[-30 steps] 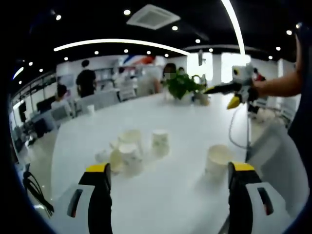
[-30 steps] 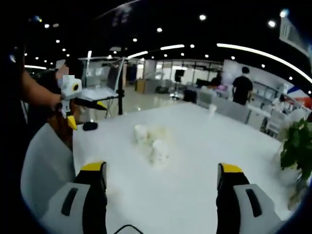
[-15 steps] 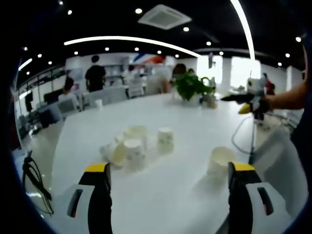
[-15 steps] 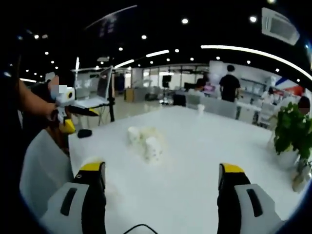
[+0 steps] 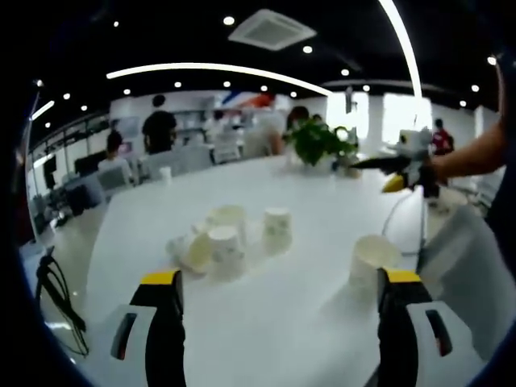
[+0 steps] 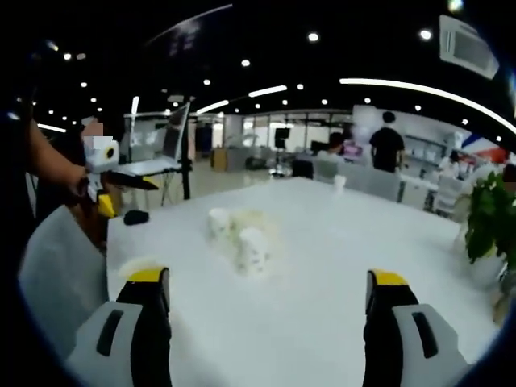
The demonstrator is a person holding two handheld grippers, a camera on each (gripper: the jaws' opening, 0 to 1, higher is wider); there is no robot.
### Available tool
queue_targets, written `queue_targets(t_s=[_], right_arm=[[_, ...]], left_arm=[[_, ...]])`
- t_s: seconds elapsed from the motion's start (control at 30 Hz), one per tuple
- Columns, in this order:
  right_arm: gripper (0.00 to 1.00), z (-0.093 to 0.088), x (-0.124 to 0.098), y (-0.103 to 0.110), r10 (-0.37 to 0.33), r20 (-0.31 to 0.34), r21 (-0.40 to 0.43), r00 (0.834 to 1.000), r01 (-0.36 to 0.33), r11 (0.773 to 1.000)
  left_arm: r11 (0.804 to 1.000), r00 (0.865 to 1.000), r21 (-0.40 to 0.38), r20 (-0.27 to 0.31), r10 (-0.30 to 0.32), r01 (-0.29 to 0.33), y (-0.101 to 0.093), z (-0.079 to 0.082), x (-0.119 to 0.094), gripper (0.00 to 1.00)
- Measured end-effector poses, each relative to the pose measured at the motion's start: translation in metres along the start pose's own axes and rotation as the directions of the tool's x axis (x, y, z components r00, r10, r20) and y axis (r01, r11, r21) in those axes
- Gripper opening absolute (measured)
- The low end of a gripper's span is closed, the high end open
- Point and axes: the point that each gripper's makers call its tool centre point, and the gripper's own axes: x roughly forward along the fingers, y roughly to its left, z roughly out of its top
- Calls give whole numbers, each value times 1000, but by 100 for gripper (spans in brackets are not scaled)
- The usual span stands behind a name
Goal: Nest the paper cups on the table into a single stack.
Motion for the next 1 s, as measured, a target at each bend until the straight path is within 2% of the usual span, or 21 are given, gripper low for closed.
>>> queue_targets(t_s=[0.23,0.37,0.57,0.8,1.0], right_arm=[[99,-16,28,-2,26,-30,18,999,-25,1000],[98,-23,46,1,43,-29,19,999,-42,999],[100,-35,70,0,37,-13,13,999,-37,999],[98,-38,94,6,71,5,12,997,-71,997],[100,-41,115,15,109,-13,7,994,-109,994]], left_arm=[[1000,1000,0,-16,8,-8,-1,-2,4,98],[1000,1000,0,-8,30,-30,2,1,0,98],[999,999,-22,-19,32,-32,4,-5,-4,98],[999,999,-26,-23,36,-37,3,-5,-7,98],[999,999,-29,-24,39,-40,4,-5,-8,98]])
